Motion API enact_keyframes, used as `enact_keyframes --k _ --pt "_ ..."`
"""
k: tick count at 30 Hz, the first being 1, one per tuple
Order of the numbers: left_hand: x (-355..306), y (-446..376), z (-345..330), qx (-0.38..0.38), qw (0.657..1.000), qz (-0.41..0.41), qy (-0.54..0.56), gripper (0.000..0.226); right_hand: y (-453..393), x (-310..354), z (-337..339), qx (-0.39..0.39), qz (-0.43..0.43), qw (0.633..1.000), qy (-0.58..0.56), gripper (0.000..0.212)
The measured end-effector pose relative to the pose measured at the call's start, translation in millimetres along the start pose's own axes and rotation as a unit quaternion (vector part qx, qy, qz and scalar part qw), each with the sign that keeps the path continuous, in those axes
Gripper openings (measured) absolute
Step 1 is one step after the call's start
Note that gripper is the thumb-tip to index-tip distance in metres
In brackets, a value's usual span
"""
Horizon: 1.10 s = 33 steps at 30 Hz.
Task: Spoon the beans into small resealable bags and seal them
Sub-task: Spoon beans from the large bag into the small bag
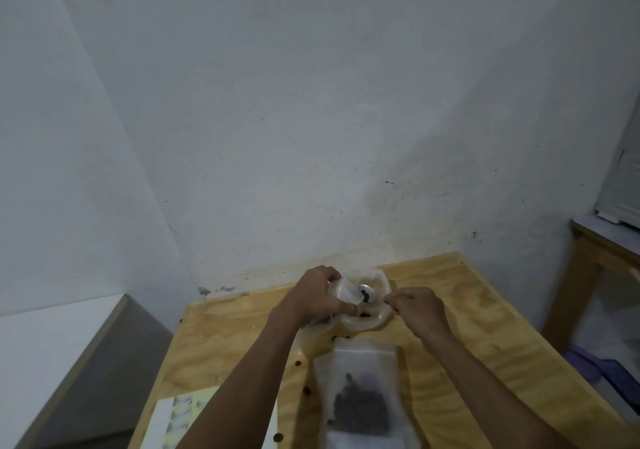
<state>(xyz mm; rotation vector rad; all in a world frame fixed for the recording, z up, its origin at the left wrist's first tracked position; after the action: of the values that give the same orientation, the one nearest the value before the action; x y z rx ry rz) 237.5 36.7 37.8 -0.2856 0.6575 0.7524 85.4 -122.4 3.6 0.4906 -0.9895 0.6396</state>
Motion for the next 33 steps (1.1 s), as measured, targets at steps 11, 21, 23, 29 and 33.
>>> enact_keyframes --k 11,21,23,29,33 --pt "3.5 16.0 0.9 -0.032 0.999 -0.015 -0.022 0.097 -3.4 30.2 22.3 0.033 0.018 0.999 -0.009 0.032" --pt "-2.6 25.7 11.1 -0.064 0.997 -0.029 0.019 0.083 15.2 65.4 21.0 -0.032 0.192 0.972 0.129 0.014" --pt "-0.7 27.7 13.4 -0.068 0.997 -0.029 0.031 0.085 14.2 61.5 26.0 -0.05 0.178 0.974 0.131 0.014" --pt "8.2 24.9 9.7 -0.075 0.99 0.002 0.118 0.071 16.0 48.6 19.9 -0.049 0.159 0.913 0.372 0.02" --pt "8.1 14.3 2.2 -0.047 0.982 0.021 0.181 0.045 18.5 35.4 11.2 -0.05 0.166 0.89 0.422 0.019"
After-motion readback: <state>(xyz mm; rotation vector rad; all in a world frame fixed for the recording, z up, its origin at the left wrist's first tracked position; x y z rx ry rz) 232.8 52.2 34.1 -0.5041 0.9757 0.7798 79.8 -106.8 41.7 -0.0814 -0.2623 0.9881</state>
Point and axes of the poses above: each hand's wrist, its own y-axis away from the middle knuckle, its own z-axis out of the back of the hand, x = y × z, the point moved 7 cm from there along -y, towards the middle knuckle, and after that the axes turned 5 degrees about y, right-handed, at the moved point
